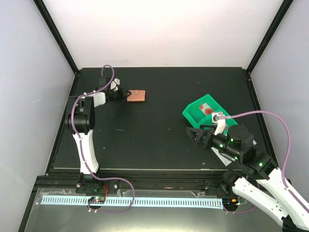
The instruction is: Take the credit cards out of the card holder
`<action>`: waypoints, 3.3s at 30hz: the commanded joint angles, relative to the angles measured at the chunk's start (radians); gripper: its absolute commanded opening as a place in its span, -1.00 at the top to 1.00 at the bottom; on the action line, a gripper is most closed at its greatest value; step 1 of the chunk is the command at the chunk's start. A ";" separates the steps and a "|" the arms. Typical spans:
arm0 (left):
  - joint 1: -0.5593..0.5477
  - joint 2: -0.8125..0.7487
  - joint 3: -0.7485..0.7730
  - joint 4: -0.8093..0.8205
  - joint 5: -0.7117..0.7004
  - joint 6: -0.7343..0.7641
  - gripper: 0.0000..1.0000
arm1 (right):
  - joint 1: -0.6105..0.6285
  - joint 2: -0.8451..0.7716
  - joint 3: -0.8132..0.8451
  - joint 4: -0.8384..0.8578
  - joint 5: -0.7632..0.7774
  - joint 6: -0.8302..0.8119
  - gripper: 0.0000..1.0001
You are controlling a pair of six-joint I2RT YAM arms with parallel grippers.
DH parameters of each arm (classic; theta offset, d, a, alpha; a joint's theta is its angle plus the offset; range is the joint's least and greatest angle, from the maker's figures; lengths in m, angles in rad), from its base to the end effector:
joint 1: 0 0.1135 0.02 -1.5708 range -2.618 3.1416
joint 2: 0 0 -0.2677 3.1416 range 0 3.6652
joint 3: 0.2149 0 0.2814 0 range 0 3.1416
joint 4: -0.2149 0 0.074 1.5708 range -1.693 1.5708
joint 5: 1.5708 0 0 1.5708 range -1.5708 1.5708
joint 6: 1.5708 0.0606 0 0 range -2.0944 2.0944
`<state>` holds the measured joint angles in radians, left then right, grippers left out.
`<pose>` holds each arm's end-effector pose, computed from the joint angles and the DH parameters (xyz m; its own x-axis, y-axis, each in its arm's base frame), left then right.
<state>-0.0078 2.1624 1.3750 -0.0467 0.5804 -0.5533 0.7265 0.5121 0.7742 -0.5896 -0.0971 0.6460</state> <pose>0.4893 -0.0371 0.0909 -0.8272 -0.4330 -0.3582 -0.0702 0.7120 -0.6986 0.1185 0.1132 0.3307 -0.6313 0.2406 -0.7373 -0.4379 0.6740 0.5949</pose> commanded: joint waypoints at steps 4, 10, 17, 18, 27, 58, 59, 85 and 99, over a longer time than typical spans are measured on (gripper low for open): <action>0.003 0.027 0.051 -0.018 0.040 -0.019 0.38 | -0.004 -0.004 -0.017 0.028 -0.006 0.032 -1.00; 0.002 0.006 0.042 -0.046 0.034 0.007 0.76 | -0.005 -0.011 -0.005 0.015 0.001 0.030 -1.00; 0.000 -0.024 0.014 -0.046 0.038 0.013 0.97 | -0.004 -0.036 -0.004 -0.012 0.017 0.033 -1.00; 0.000 -0.026 0.010 -0.047 0.039 0.011 0.97 | -0.004 -0.041 -0.004 -0.016 0.018 0.034 -1.00; -0.009 -0.112 -0.082 -0.030 0.059 -0.010 0.97 | -0.004 -0.075 -0.011 -0.030 0.033 0.040 -1.00; -0.425 -0.634 -0.678 -0.080 0.175 0.050 0.97 | 0.020 0.240 -0.059 0.049 -0.231 -0.041 -0.27; -0.435 -0.631 -0.683 -0.079 0.186 0.051 0.97 | 0.036 0.267 -0.057 0.051 -0.227 -0.041 -0.22; -0.428 -1.155 -0.929 -0.166 -0.080 -0.132 -0.07 | 0.194 0.986 0.144 0.224 0.033 -0.262 0.28; -0.425 -1.402 -1.120 -0.166 -0.084 -0.243 -0.09 | 0.206 1.182 0.245 0.215 0.064 -0.326 0.33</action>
<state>-0.4397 0.7898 0.2714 -0.2169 0.5014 -0.7570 0.9260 1.6798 0.9958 -0.3813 -0.0696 0.3481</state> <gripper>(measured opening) 0.543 0.335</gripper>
